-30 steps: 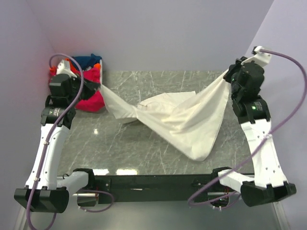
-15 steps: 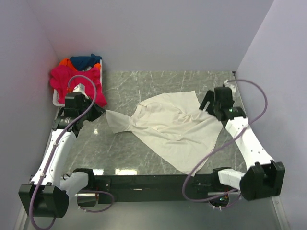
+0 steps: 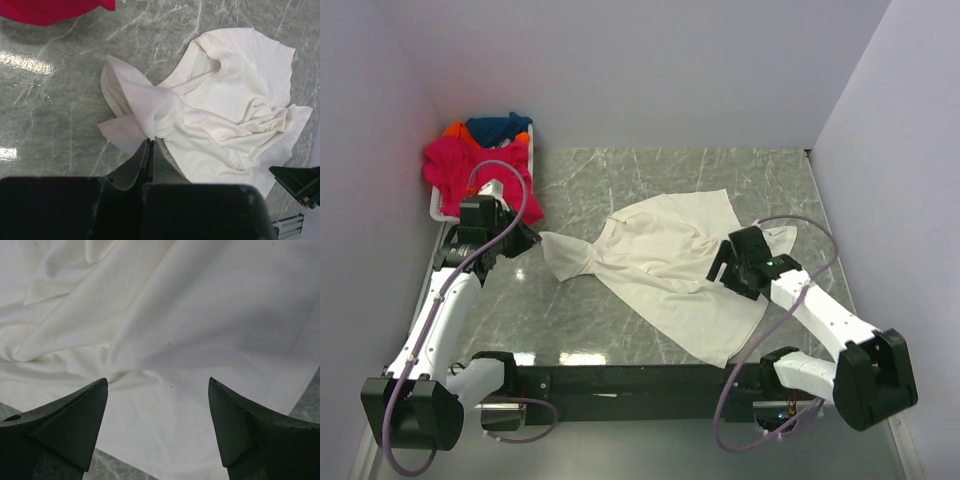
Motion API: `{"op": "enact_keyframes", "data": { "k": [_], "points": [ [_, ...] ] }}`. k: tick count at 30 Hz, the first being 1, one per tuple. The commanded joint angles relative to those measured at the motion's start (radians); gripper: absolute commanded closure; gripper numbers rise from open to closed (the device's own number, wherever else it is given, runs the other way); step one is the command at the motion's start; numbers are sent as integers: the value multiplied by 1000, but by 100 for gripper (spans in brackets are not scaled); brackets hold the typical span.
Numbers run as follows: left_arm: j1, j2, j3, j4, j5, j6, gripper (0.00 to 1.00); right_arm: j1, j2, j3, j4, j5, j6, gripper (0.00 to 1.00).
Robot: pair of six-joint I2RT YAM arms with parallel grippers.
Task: Fold and stack the t-shirts
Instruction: Flatten the tshirt out
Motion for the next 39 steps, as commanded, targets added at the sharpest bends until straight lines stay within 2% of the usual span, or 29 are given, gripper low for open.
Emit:
{"op": "enact_keyframes", "data": {
  "k": [1, 9, 16, 21, 26, 30, 33, 36, 37, 39],
  "points": [
    [5, 9, -3, 37, 23, 28, 100, 5, 92, 32, 91, 24, 8, 13],
    [5, 29, -3, 61, -24, 34, 100, 6, 380, 187, 125, 64, -70, 12],
    [12, 68, 17, 78, -63, 54, 100, 2, 629, 417, 82, 91, -133, 11],
    [29, 129, 69, 101, -71, 69, 100, -26, 782, 644, 27, 96, -170, 11],
    [44, 224, 167, 123, -60, 76, 100, -57, 903, 925, -7, 38, -225, 11],
    [46, 275, 239, 130, -37, 73, 100, -57, 928, 1089, -51, -8, -269, 11],
    [46, 287, 269, 126, -20, 71, 100, -57, 838, 1051, -36, -7, -268, 11],
    [46, 275, 264, 124, -6, 71, 100, -57, 692, 880, -16, 2, -250, 11],
    [46, 270, 247, 124, -3, 72, 100, -58, 651, 761, -11, 4, -228, 11],
    [46, 252, 227, 120, 5, 74, 99, -58, 525, 631, -1, -1, -207, 11]
  ]
}}
